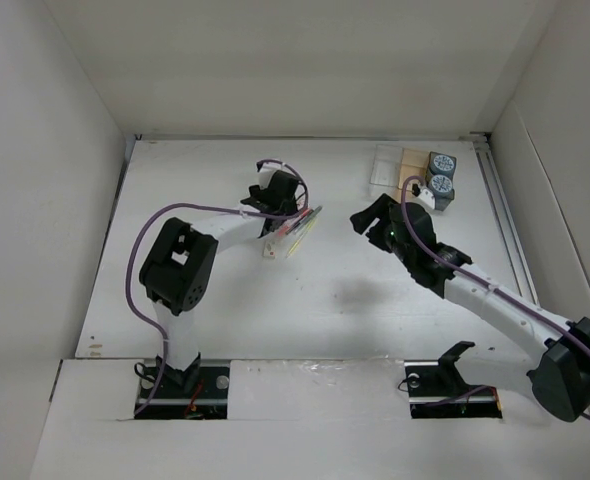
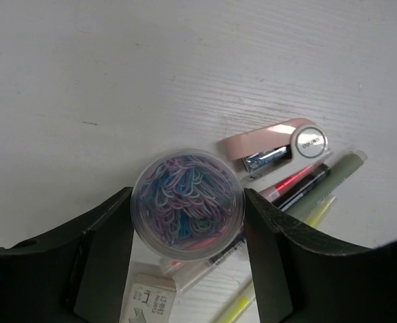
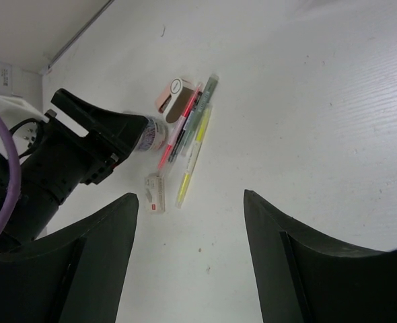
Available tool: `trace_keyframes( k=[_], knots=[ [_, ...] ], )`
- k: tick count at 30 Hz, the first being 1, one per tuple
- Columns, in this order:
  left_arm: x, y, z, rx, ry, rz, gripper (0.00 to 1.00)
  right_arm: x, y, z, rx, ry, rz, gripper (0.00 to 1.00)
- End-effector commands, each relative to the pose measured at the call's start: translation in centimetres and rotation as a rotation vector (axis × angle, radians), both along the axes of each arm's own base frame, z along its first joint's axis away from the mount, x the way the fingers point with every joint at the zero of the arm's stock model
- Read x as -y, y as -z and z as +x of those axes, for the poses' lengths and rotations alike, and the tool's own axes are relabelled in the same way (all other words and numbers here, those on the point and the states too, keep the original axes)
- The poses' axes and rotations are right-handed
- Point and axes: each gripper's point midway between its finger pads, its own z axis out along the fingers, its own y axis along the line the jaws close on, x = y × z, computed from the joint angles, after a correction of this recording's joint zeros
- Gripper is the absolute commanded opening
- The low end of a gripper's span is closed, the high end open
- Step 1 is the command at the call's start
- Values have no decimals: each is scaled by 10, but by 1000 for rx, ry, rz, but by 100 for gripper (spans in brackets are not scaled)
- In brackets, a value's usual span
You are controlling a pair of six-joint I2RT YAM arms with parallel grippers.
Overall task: Sort the stationery into containers
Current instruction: Pick up the storage box at the center of the board, then move the storage box to the center of the board.
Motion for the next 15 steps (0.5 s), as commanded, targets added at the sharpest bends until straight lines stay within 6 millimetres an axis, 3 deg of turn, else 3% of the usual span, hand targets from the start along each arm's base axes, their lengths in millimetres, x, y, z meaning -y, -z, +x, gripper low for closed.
trace_keyframes(
  k=[1, 7, 8, 10, 11, 12, 14, 15],
  knots=[
    [8, -65, -2, 137, -8, -31, 22, -2, -21, 9, 58, 12, 22, 70],
    [35, -107, -11, 179, 103, -159, 22, 14, -32, 7, 86, 70, 29, 70],
    [50, -122, -8, 202, 155, -219, 22, 16, -36, 6, 97, 79, 32, 70],
    [70, -128, -7, 199, 211, -268, 22, 34, -47, 8, 120, 141, 45, 70],
    [82, -148, 2, 236, 233, -304, 22, 39, -48, 7, 115, 156, 53, 70],
    [100, -141, 4, 217, 270, -315, 22, 46, -51, 7, 120, 183, 61, 70],
    [129, -146, 5, 213, 325, -317, 22, 62, -57, 5, 129, 219, 64, 67],
    [146, -175, 13, 268, 352, -338, 22, 66, -61, 4, 133, 229, 66, 56]
  ],
)
